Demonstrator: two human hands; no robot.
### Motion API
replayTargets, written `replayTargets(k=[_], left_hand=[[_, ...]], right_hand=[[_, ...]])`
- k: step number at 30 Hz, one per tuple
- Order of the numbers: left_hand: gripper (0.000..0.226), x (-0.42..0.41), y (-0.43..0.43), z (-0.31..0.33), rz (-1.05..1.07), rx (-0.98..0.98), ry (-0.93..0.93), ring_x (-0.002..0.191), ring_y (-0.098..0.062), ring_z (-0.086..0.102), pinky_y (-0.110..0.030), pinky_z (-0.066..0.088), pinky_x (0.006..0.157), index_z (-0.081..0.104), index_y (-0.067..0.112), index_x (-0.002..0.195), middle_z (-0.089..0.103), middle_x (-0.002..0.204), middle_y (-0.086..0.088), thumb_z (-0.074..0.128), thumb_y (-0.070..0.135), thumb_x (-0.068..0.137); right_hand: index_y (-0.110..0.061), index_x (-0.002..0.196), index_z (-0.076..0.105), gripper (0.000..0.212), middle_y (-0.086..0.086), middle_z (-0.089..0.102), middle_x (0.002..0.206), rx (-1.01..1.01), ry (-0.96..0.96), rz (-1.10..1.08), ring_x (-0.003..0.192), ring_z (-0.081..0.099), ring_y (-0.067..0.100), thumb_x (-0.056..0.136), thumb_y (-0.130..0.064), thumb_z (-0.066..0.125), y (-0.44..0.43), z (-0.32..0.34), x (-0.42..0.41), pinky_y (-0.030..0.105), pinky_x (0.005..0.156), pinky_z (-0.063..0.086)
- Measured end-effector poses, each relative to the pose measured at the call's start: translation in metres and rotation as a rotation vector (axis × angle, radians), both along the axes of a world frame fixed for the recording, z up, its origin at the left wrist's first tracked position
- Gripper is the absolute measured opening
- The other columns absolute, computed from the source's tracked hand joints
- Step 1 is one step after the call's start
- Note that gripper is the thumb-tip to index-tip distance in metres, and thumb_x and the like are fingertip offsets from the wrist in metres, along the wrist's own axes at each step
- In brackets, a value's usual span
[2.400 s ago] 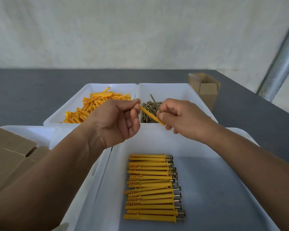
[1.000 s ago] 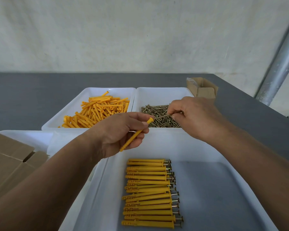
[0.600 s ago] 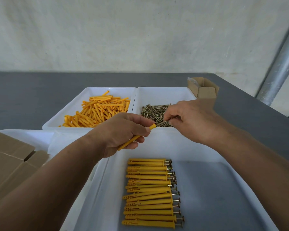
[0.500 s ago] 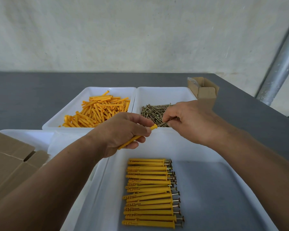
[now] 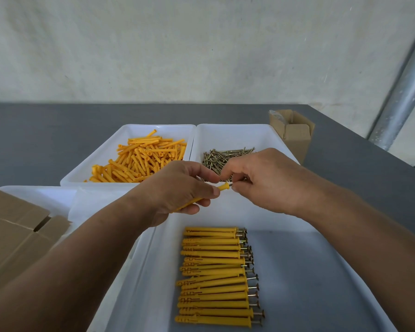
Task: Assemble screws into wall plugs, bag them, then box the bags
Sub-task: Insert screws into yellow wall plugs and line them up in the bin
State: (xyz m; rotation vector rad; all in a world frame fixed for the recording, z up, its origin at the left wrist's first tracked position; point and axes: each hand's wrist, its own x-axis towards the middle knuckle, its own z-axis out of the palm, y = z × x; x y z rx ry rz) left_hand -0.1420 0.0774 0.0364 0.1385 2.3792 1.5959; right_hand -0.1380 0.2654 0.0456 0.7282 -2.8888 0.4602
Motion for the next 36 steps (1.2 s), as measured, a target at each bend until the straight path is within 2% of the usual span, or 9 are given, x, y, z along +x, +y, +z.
replayTargets(k=[4,7,10,13,19,21,25,31,36], left_hand=[[0.019,0.001,0.000,0.000,-0.019,-0.024,0.014,0.063,-0.005,0.064,-0.018,0.047,0.050,0.073,0.021,0.097,0.067,0.066,0.005,0.075,0.010,0.082],[0.019,0.001,0.000,-0.001,-0.030,-0.039,0.016,0.064,-0.005,0.064,-0.018,0.046,0.051,0.072,0.021,0.096,0.067,0.068,0.003,0.075,0.009,0.081],[0.020,0.001,0.000,-0.001,-0.046,-0.051,0.020,0.063,-0.005,0.065,-0.017,0.047,0.052,0.071,0.021,0.096,0.068,0.068,0.004,0.075,0.010,0.081],[0.019,0.001,0.000,0.000,-0.069,-0.034,0.019,0.064,-0.007,0.067,-0.018,0.051,0.055,0.070,0.018,0.099,0.068,0.066,0.004,0.075,0.012,0.081],[0.010,-0.003,-0.005,0.001,-0.019,0.039,0.066,0.070,-0.010,0.068,-0.022,0.057,0.066,0.072,0.014,0.095,0.071,0.075,-0.001,0.071,0.013,0.085],[0.007,-0.005,-0.007,0.002,0.027,0.068,0.101,0.068,-0.008,0.068,-0.021,0.057,0.064,0.072,0.014,0.092,0.071,0.074,-0.001,0.070,0.012,0.086],[0.003,-0.011,-0.012,0.001,0.148,0.093,0.182,0.062,-0.005,0.066,-0.018,0.056,0.059,0.072,0.014,0.087,0.069,0.071,-0.001,0.070,0.011,0.086],[0.008,-0.024,-0.028,-0.004,0.308,0.051,0.270,0.060,-0.005,0.066,-0.018,0.056,0.057,0.072,0.017,0.081,0.069,0.068,0.001,0.070,0.012,0.086],[0.008,-0.033,-0.035,-0.014,0.399,-0.089,0.363,0.069,-0.016,0.061,-0.032,0.056,0.069,0.071,0.019,0.080,0.067,0.070,-0.001,0.069,0.013,0.085]], right_hand=[[-0.035,0.117,0.065,0.027,-0.013,0.065,0.092,0.037,-0.024,0.025,0.084,0.059,0.006,0.096,-0.020,0.056,-0.002,0.000,0.001,0.027,0.072,0.050],[-0.036,0.113,0.066,0.022,-0.017,0.059,0.088,0.037,-0.050,0.033,0.080,0.056,0.001,0.094,-0.027,0.061,-0.003,-0.002,0.001,0.023,0.069,0.045],[-0.035,0.105,0.067,0.013,-0.016,0.060,0.082,0.049,-0.062,0.062,0.076,0.055,-0.001,0.092,-0.035,0.065,-0.004,-0.002,0.001,0.023,0.068,0.042],[-0.030,0.094,0.068,0.005,-0.013,0.064,0.079,0.052,-0.097,0.061,0.077,0.059,0.001,0.090,-0.034,0.067,-0.006,-0.002,0.003,0.025,0.069,0.048],[-0.031,0.082,0.067,0.008,-0.012,0.068,0.076,0.111,-0.290,0.026,0.063,0.063,-0.003,0.089,-0.031,0.070,-0.007,0.001,0.009,0.016,0.059,0.043],[-0.029,0.084,0.066,0.007,-0.007,0.073,0.077,0.158,-0.409,0.029,0.061,0.066,-0.004,0.090,-0.031,0.069,-0.009,0.002,0.012,0.017,0.060,0.047],[-0.021,0.092,0.069,0.008,0.000,0.076,0.081,0.250,-0.604,0.044,0.068,0.072,0.006,0.090,-0.029,0.069,-0.016,0.003,0.023,0.017,0.060,0.048],[-0.014,0.101,0.069,0.017,0.005,0.076,0.086,0.415,-0.669,0.079,0.065,0.067,0.010,0.092,-0.028,0.067,-0.032,-0.006,0.033,0.020,0.064,0.050],[-0.008,0.107,0.070,0.026,0.004,0.071,0.082,0.548,-0.664,0.089,0.066,0.064,0.010,0.094,-0.030,0.063,-0.039,-0.018,0.033,0.017,0.055,0.045]])
